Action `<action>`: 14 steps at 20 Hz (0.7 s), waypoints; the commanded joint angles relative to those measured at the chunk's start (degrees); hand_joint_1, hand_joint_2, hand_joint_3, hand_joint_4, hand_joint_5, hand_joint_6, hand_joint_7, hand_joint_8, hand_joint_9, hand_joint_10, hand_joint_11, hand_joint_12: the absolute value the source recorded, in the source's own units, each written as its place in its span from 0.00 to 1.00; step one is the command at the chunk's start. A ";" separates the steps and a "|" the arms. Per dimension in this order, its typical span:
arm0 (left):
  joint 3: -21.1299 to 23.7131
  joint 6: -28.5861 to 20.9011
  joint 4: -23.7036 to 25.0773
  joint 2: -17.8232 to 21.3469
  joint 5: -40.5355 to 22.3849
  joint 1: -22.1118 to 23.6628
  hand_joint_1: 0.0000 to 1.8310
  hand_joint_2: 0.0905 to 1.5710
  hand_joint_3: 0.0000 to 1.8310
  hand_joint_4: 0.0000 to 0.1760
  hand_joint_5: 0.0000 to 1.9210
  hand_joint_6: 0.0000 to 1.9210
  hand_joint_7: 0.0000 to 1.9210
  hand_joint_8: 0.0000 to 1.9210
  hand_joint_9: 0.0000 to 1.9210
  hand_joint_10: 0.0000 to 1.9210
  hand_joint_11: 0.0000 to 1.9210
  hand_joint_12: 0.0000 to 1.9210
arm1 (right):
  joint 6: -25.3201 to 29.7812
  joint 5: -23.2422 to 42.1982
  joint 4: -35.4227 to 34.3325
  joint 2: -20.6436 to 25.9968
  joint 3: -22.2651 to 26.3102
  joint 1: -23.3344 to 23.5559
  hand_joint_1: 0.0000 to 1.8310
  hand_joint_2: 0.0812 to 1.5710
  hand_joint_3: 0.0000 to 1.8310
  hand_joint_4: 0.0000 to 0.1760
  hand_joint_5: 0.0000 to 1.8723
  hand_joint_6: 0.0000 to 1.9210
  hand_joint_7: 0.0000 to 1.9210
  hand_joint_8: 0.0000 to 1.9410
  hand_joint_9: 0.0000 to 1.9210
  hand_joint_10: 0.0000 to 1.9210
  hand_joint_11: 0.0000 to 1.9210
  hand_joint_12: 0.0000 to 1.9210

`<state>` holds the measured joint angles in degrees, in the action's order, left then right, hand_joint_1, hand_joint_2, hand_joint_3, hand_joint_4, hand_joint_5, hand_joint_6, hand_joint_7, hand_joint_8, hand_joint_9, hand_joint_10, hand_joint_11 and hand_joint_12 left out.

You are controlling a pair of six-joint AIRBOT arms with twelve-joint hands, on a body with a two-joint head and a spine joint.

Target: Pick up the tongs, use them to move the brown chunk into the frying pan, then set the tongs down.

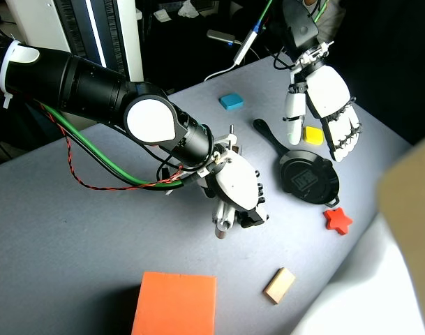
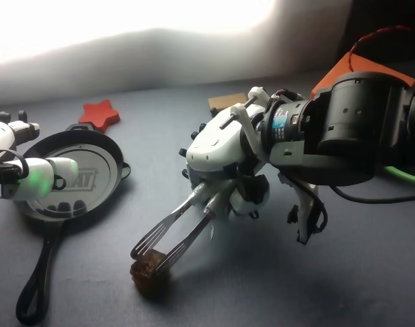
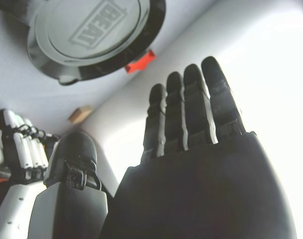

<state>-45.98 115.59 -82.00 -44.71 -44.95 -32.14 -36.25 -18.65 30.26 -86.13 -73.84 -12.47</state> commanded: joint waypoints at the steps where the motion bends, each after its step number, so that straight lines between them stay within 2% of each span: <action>1: -0.09 -0.03 2.87 0.60 -3.94 0.61 0.00 0.80 0.00 0.00 0.09 0.00 0.10 0.00 0.09 0.00 0.00 0.26 | -0.36 2.96 0.38 0.13 0.02 0.10 0.57 0.78 0.01 0.00 0.44 0.02 0.43 0.01 0.41 0.01 0.11 0.73; 5: -0.06 -0.02 1.99 0.60 -4.03 0.66 0.00 0.80 0.00 0.00 0.09 0.00 0.11 0.00 0.10 0.00 0.00 0.28 | -0.83 3.31 0.38 0.69 0.04 0.36 0.56 0.78 0.00 0.00 0.47 0.02 0.46 0.01 0.45 0.03 0.14 0.74; 6: -0.06 -0.02 1.83 0.60 -4.15 0.68 0.00 0.80 0.00 0.00 0.09 0.00 0.11 0.00 0.10 0.00 0.00 0.29 | -0.96 3.32 0.38 0.80 0.04 0.41 0.59 0.77 0.00 0.00 0.42 0.54 0.47 0.01 0.45 0.03 0.15 0.74; 7: -0.06 -0.02 1.64 0.60 -4.15 0.69 0.00 0.80 0.00 0.00 0.09 0.00 0.11 0.00 0.10 0.00 0.00 0.29 | -1.00 3.36 0.38 0.91 0.04 0.45 0.58 0.80 0.00 0.00 0.37 0.71 0.46 0.00 0.44 0.03 0.13 0.77; 10: 0.08 0.06 1.01 0.61 -4.15 0.86 0.02 0.80 0.00 0.00 0.09 0.00 0.11 0.00 0.09 0.00 0.00 0.26 | -1.13 3.52 0.38 1.27 0.14 0.59 0.58 0.80 0.00 0.00 0.37 0.73 0.47 0.01 0.45 0.03 0.15 0.76; 14: 0.67 0.10 1.01 0.61 -4.15 0.80 0.00 0.80 0.00 0.00 0.08 0.00 0.10 0.00 0.09 0.00 0.00 0.24 | -1.49 3.56 0.38 1.51 0.28 0.68 0.59 0.79 0.00 0.00 0.38 0.71 0.50 0.01 0.49 0.04 0.20 0.75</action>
<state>-45.25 115.63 -83.99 -44.71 -45.76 -31.83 -37.58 -18.68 29.93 -84.93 -73.76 -12.47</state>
